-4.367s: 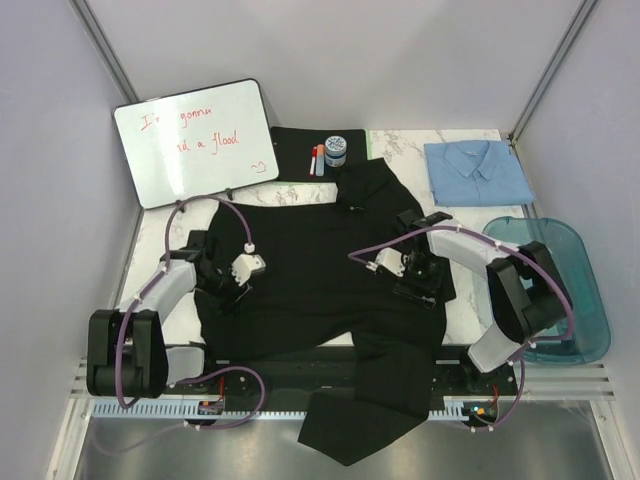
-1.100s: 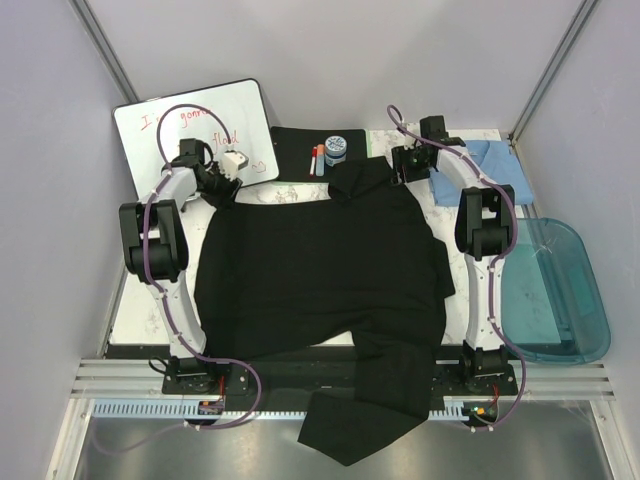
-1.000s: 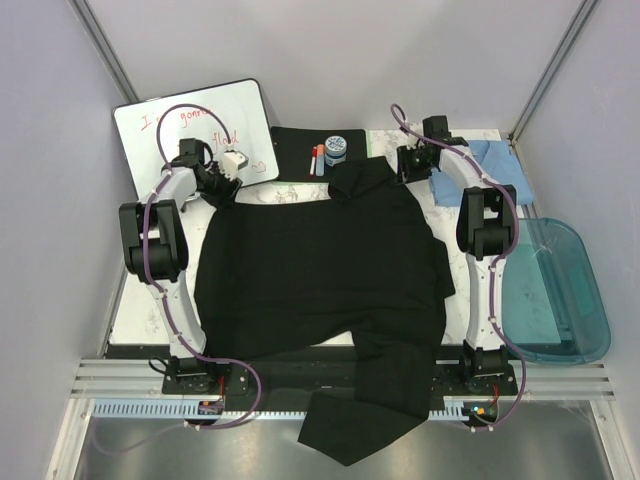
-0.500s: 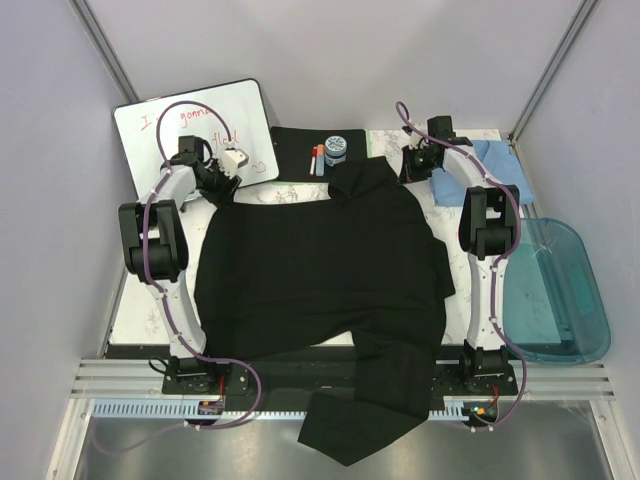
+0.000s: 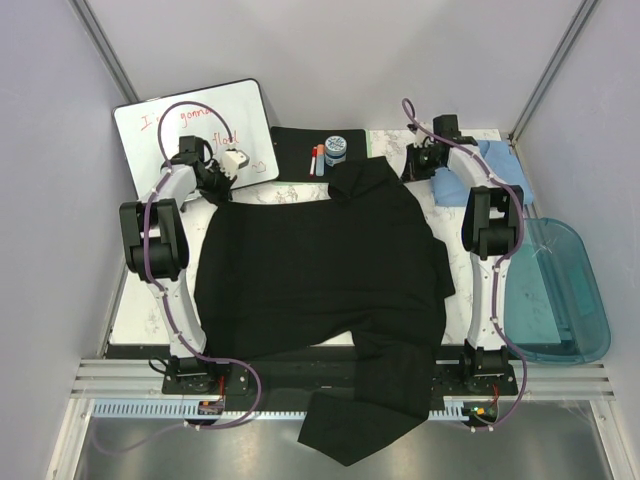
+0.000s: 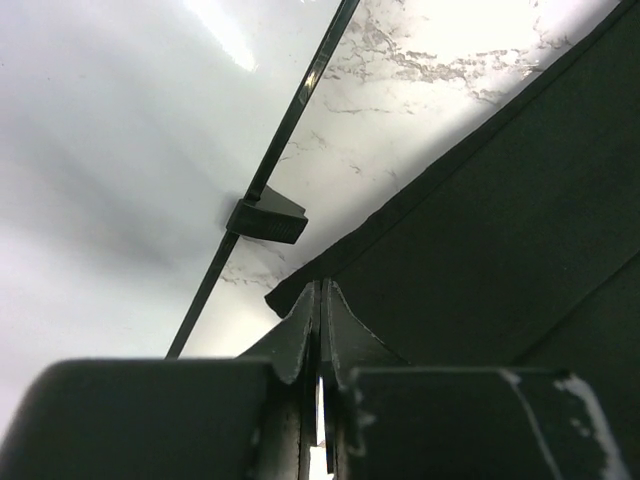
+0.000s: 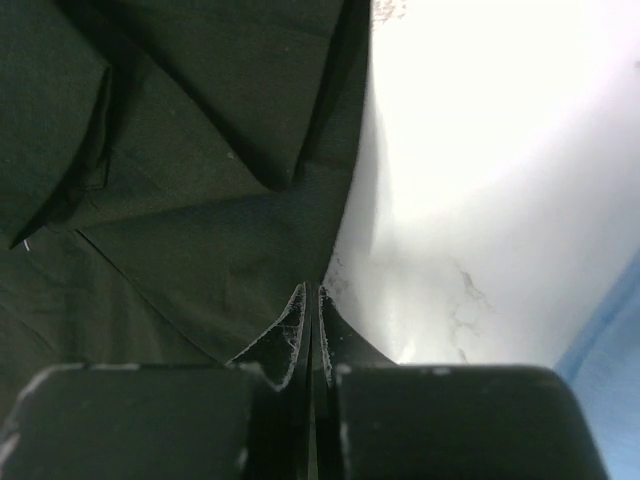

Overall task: Fold and stack the long sleeve shirts
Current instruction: Flatten the shirt out, then fold the shirt

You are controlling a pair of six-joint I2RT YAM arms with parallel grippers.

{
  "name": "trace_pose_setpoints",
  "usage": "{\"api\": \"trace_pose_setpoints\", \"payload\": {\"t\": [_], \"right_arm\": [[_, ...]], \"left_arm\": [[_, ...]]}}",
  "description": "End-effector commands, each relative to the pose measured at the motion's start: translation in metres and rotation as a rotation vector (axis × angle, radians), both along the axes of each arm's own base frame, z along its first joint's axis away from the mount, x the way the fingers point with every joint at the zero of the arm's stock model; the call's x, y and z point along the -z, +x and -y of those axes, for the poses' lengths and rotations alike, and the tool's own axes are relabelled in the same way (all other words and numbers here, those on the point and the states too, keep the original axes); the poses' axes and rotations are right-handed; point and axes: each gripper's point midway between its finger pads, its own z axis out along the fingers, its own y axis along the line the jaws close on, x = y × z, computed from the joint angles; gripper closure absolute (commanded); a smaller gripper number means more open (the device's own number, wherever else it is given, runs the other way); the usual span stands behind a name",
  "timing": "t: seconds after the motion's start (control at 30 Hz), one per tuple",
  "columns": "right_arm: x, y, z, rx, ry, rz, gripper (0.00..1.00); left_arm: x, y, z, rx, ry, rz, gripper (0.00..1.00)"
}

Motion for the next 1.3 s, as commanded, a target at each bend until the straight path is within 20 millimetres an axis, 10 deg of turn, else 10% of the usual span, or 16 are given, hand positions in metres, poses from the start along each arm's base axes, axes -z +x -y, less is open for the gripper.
{"api": "trace_pose_setpoints", "payload": {"t": [0.0, 0.3, 0.4, 0.47, 0.73, 0.97, 1.27], "right_arm": [[-0.064, 0.009, 0.005, 0.014, 0.044, 0.123, 1.0], [-0.071, -0.002, 0.01, 0.012, 0.061, 0.109, 1.0], [-0.051, -0.001, 0.012, 0.03, 0.043, 0.055, 0.53], [-0.047, 0.002, 0.013, 0.033, 0.046, 0.043, 0.39], [-0.012, 0.005, 0.005, 0.036, 0.077, -0.03, 0.41], [0.002, -0.001, -0.003, 0.017, 0.093, -0.066, 0.44], [0.004, -0.002, -0.01, 0.003, 0.129, -0.076, 0.45]], "left_arm": [[-0.027, 0.007, -0.003, 0.029, -0.004, 0.058, 0.98], [-0.052, -0.002, 0.002, 0.063, -0.048, 0.096, 0.98], [-0.045, -0.002, 0.002, 0.061, -0.048, 0.079, 0.98], [-0.043, -0.001, 0.001, 0.059, -0.048, 0.075, 0.98], [-0.034, 0.001, -0.001, 0.061, -0.036, 0.062, 0.98], [-0.023, 0.003, -0.009, 0.05, 0.003, 0.043, 0.58], [-0.023, 0.005, -0.01, 0.045, 0.006, 0.044, 0.46]]}}
